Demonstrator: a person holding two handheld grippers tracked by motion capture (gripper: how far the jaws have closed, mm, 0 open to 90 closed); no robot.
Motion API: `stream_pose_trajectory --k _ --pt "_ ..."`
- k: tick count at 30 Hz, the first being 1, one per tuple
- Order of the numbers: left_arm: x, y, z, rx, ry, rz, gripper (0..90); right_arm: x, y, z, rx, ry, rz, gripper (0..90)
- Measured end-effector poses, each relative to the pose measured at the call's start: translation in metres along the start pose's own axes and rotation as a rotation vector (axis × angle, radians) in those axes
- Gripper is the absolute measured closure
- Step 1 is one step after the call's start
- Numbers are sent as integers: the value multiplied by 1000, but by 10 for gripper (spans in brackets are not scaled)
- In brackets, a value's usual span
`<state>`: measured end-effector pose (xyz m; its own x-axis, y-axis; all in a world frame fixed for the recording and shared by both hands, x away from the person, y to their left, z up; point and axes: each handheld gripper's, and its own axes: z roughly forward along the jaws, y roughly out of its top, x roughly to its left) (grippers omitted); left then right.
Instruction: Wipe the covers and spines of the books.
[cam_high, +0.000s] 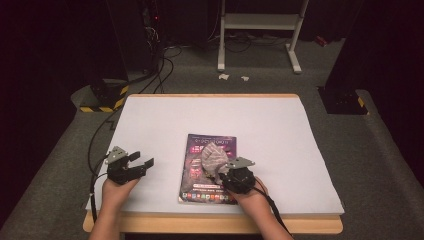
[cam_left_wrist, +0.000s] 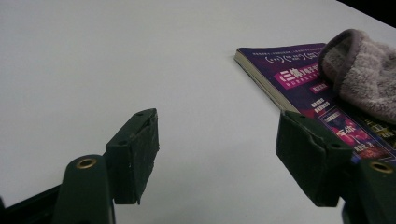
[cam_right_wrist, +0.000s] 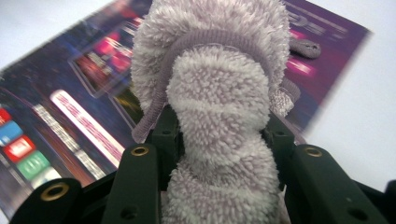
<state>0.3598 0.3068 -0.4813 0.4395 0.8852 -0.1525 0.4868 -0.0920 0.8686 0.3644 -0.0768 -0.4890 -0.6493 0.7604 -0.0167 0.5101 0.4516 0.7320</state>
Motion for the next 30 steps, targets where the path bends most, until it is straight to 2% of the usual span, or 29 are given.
stream_pose_trajectory --k 13,14,16,19,24,29,30 --pt "0 0 0 0 -7 -3 305 44 35 37 -3 52 -101 593" --pt "0 0 0 0 -7 -3 305 44 35 37 -3 52 -101 593" --pt "0 0 -1 -8 -12 -4 305 55 44 45 0 63 -122 591" --pt "2 1 -2 -15 -10 -9 305 64 53 53 5 66 -131 589" --pt "3 0 -2 -12 -10 -9 306 64 56 55 10 61 -138 583" --pt "2 -1 -1 -1 -13 -6 306 47 48 48 11 39 -101 584" --pt "2 -1 -1 -1 -13 -6 306 47 48 48 11 39 -101 584"
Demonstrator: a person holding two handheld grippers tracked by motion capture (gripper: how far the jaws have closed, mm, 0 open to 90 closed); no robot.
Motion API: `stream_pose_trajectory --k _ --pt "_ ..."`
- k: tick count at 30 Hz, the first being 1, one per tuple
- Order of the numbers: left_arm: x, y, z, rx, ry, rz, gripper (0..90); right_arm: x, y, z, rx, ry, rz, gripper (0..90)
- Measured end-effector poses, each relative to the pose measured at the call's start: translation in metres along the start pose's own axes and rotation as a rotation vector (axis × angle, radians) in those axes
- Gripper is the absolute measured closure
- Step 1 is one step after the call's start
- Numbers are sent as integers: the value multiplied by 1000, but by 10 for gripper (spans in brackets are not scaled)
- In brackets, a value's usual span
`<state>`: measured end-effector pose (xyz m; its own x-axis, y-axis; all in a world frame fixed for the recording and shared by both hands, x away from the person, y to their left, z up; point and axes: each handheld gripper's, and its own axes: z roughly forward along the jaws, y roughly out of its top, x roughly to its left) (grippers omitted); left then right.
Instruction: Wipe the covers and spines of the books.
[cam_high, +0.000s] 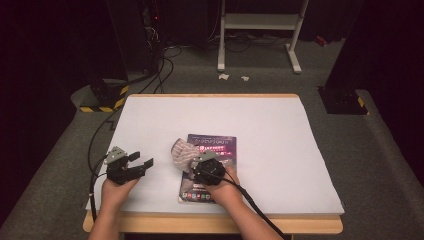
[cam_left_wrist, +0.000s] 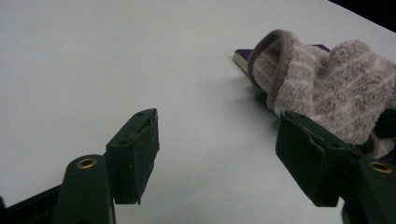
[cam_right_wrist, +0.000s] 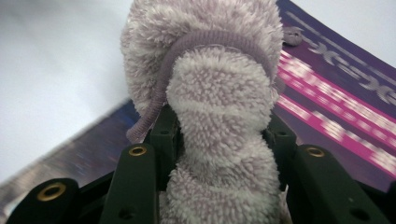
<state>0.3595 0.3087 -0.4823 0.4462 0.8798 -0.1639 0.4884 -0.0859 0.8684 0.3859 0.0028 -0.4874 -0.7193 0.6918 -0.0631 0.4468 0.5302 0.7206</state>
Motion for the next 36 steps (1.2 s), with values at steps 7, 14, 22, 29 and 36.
stream_pose_trajectory --k 7,14,22,29,36 --pt "-2 0 1 4 -1 3 307 -36 -27 -20 -19 -39 88 585" --pt "-4 -1 3 14 -2 11 307 -65 -50 -41 -22 -90 149 585" --pt "-4 -2 4 22 -2 13 308 -88 -62 -55 -7 -140 188 586" --pt "-5 -2 5 22 -4 14 308 -94 -60 -56 16 -166 186 586" --pt "-5 -2 7 27 -14 13 308 -84 -47 -46 31 -164 151 592"
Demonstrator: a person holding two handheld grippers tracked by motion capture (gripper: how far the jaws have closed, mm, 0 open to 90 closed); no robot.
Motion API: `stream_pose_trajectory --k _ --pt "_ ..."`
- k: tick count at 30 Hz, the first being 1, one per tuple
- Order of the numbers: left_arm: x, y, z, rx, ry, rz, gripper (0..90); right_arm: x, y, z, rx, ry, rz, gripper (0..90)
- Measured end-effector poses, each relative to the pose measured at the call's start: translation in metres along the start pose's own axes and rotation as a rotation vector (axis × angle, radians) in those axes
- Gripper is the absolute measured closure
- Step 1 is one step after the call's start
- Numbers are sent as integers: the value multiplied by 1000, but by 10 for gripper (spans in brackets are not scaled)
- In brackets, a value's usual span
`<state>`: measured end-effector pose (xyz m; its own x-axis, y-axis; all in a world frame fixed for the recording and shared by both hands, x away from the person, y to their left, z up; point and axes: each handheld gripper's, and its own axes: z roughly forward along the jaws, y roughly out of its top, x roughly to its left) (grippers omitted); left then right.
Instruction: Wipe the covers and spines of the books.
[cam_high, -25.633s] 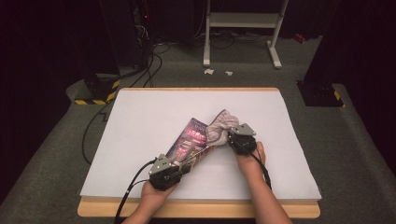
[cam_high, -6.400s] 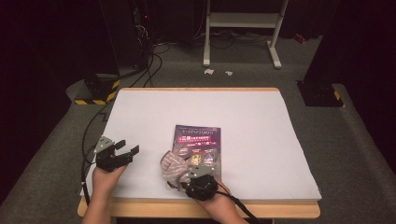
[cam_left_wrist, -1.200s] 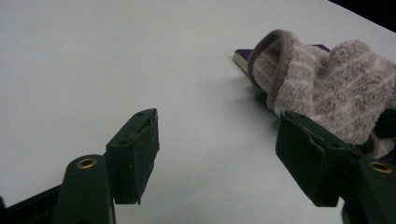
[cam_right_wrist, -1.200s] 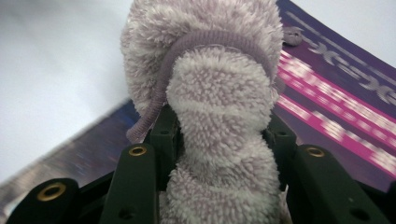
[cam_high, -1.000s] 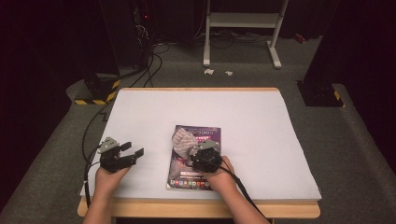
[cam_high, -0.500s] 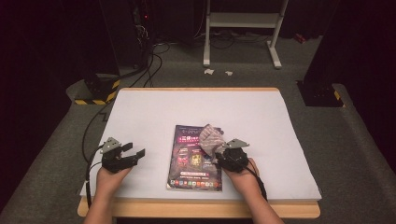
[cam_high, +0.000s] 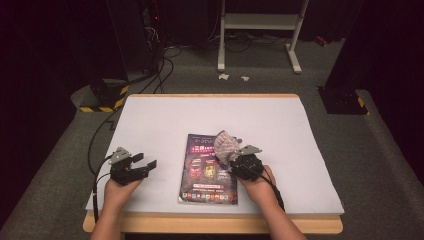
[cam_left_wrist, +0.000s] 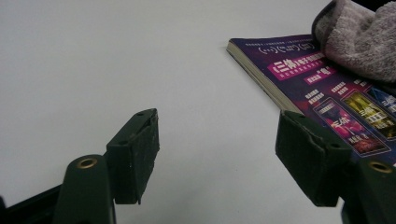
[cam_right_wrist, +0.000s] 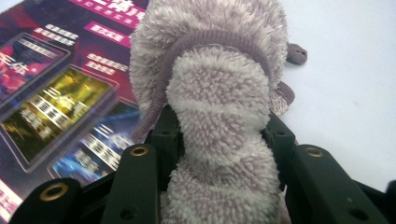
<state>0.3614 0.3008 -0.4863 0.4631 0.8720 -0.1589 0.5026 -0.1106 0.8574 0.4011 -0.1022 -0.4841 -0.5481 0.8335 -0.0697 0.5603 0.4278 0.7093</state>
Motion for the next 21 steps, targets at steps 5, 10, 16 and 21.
stream_pose_trajectory --k 5,10,16,21 --pt "-1 1 0 -3 -7 4 308 16 11 10 1 23 -32 592" --pt "-1 1 0 -5 -11 3 307 33 22 20 -4 44 -56 593" --pt "-1 1 -1 -10 -19 -2 308 58 38 34 -6 73 -95 593" --pt "-1 2 -4 -21 -21 -3 308 80 53 47 -12 106 -123 593"
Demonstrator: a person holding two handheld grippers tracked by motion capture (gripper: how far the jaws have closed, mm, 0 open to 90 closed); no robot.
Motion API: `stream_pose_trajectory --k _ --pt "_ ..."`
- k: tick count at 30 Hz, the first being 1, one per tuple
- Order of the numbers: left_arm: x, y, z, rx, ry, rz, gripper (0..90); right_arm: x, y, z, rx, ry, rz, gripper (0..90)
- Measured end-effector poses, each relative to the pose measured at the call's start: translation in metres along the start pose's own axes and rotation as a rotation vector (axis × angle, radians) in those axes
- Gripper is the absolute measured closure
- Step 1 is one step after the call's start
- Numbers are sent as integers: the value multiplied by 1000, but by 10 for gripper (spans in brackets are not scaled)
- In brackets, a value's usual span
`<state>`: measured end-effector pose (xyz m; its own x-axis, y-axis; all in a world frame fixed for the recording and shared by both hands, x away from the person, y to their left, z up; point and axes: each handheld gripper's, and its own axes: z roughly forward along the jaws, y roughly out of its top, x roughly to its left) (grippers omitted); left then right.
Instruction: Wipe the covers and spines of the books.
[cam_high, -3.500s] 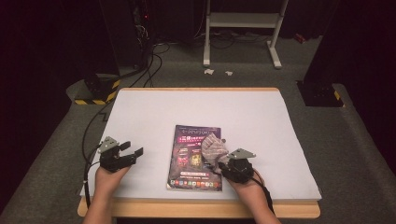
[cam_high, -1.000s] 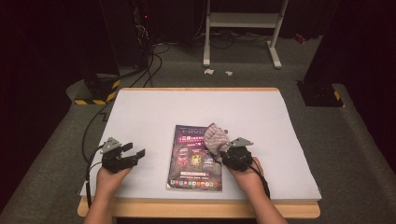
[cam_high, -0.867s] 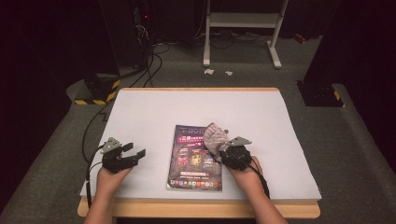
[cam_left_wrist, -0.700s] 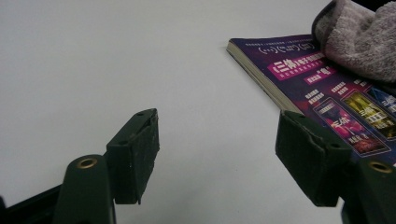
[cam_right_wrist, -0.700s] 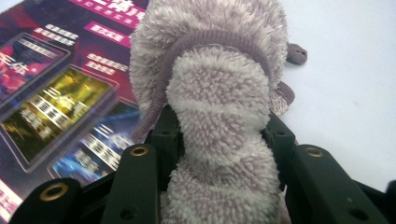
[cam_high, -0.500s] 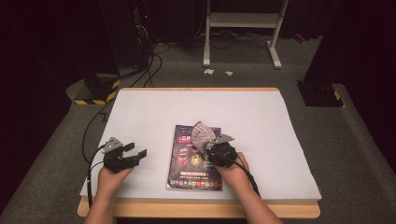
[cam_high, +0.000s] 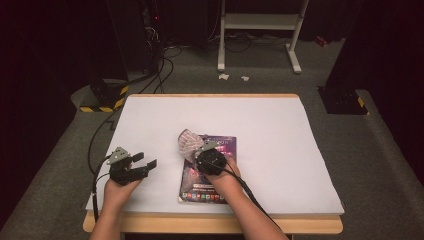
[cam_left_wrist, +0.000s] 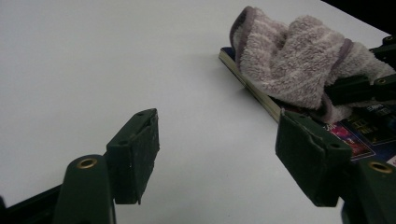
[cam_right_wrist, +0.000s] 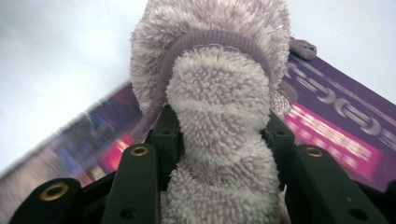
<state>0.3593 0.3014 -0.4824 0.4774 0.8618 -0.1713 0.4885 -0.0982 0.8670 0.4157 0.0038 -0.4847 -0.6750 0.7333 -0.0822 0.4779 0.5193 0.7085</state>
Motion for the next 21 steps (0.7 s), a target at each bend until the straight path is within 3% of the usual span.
stream_pose_trajectory --k 7,12,20,21 --pt "0 0 0 1 -3 2 307 17 14 10 -2 28 -18 593" --pt "0 0 -1 -1 -4 0 307 19 16 12 1 19 -30 594" --pt "-1 -1 1 9 -7 5 307 -1 2 2 6 -13 -11 592" --pt "-1 -2 1 10 -6 6 307 -10 -4 -3 7 -27 11 592"
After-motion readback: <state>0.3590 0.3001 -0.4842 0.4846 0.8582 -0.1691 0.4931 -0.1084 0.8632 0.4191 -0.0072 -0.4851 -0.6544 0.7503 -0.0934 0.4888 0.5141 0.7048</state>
